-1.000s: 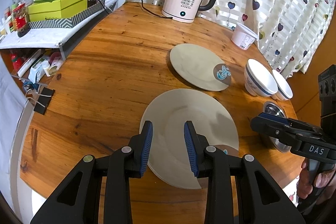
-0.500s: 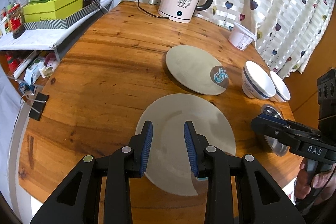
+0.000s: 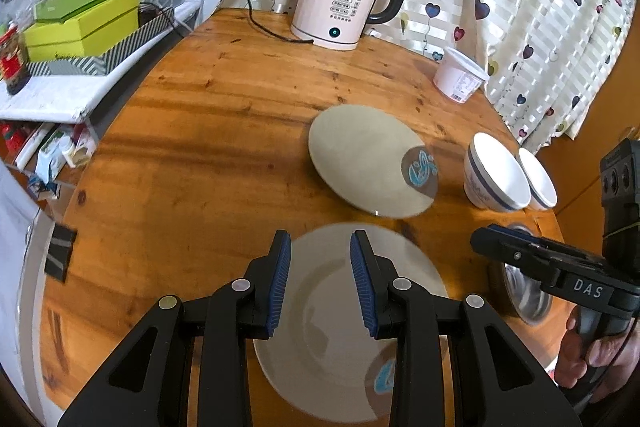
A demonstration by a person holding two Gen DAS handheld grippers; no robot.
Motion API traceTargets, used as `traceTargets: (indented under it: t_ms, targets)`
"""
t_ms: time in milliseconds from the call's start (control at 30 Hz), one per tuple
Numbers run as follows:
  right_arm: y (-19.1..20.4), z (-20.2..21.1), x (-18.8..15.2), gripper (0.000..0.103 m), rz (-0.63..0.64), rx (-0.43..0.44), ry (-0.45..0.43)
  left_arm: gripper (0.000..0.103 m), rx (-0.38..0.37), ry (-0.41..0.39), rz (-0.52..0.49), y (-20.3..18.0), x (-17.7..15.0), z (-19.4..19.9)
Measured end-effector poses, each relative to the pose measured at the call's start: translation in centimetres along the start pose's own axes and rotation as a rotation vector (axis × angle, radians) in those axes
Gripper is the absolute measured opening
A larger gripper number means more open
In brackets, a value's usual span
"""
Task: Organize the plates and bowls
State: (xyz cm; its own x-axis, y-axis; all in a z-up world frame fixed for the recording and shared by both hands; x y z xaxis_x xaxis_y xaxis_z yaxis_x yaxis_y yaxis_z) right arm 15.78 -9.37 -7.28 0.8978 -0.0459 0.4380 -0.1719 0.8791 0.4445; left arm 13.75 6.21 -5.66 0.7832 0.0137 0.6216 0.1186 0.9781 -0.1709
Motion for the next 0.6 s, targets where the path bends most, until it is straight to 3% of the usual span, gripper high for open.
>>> traceTargets:
  t_ms: [600]
  targets:
    - [-1.9, -3.7, 3.2, 0.040, -0.116, -0.052, 0.012, 0.032, -0.054, 0.070, -0.034, 1.6, 4.8, -6.5]
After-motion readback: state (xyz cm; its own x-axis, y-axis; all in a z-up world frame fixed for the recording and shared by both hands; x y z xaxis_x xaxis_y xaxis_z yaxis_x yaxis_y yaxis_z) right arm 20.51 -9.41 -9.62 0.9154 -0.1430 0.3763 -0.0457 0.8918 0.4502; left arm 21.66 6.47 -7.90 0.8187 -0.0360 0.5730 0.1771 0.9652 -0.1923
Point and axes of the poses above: each gripper's, at about its wrist camera, not at the fingertips, and z roughly against the way its jaws point, y to its left, x to its top, the point moved 7 cm from there along -z, roughly the way its jaws point, and after that the axes turned 9 degrees about -z, right-handed, at the moved point
